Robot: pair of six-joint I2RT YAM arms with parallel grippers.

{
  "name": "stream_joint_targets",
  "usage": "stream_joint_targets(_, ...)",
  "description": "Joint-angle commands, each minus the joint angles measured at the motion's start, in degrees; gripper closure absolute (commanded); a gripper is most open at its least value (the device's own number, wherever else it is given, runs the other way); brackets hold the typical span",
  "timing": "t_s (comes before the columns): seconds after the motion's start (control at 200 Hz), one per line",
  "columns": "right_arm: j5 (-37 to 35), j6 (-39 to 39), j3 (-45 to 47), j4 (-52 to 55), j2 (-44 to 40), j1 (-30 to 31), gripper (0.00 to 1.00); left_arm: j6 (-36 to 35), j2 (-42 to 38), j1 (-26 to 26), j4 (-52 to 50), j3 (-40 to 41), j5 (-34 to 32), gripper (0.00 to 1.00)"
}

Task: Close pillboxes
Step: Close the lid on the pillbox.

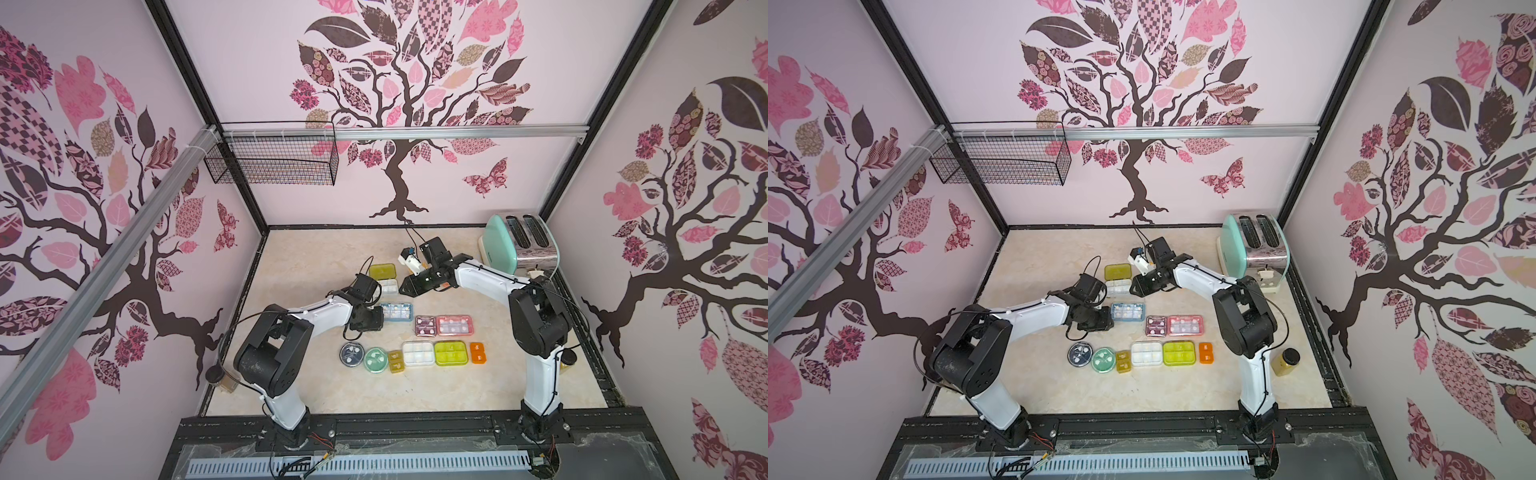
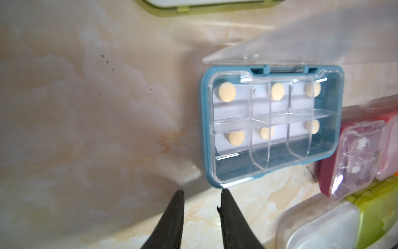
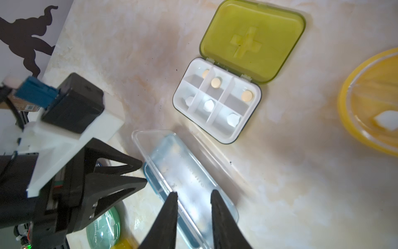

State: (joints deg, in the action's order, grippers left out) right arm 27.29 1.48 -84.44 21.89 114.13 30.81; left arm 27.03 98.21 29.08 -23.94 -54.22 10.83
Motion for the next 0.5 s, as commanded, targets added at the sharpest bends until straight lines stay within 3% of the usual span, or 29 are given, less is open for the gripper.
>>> stream_joint_targets(0.0,1.3,0.2,0.9,0.7,-2.1,0.7,0.71,0.6,0.9,-0.1,0.9,-0.8,-0.8,0.68)
stream_joint_targets(0.495,2.1,4.5,9.4,-4.9,-5.6,2.6,0.71,2.0,-2.8,0.2,0.2,1.5,-1.2,0.68)
